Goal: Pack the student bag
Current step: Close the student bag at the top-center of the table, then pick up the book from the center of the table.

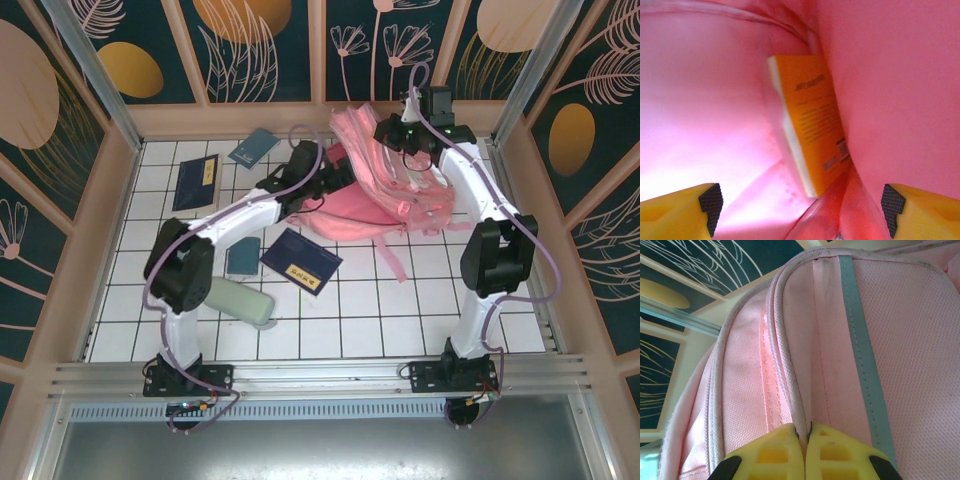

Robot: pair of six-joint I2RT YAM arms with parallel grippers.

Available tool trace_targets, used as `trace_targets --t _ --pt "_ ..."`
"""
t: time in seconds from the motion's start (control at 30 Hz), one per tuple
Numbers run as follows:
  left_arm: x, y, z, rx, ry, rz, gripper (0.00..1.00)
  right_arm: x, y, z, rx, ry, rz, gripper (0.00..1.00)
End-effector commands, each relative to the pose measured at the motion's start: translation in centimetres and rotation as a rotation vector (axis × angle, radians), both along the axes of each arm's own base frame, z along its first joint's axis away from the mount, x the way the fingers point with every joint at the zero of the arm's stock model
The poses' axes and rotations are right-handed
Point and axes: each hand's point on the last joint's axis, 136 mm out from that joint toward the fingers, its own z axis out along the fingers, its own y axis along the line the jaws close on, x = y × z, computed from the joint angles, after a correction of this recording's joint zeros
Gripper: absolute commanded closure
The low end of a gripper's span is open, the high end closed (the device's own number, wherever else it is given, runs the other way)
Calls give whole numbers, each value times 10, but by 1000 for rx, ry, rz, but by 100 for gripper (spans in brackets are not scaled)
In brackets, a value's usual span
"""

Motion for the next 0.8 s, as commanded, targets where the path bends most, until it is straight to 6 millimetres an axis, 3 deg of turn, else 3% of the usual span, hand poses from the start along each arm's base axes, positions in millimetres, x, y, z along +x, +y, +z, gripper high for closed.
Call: trace_targets --t 0.0,0.1,0.17,0.3,0.37,0.47,0.57,0.67,0.77 --pt "-13 39 2 70 -14 44 16 22 -16 -25 -85 -16 -34 100" --pt "-29 66 -12 147 9 69 15 25 -8 -37 -95 -2 -22 98" --pt "-41 81 -10 181 5 79 15 24 -2 -44 -104 9 -21 89" --pt "-60 105 -32 220 58 91 16 14 12 -54 -138 26 -29 60" --pt "-69 112 -43 225 88 97 17 6 17 -56 -167 24 -38 54" --pt "-81 120 -63 229 146 107 23 -14 26 -59 -191 14 -43 53" --pt "-94 123 -84 225 214 110 35 -38 34 -63 -198 0 -34 48" --pt "-109 129 -110 244 303 114 49 -68 54 -69 -178 -12 48 46" --pt "-122 133 -129 257 376 113 61 -99 78 -88 -156 10 147 45"
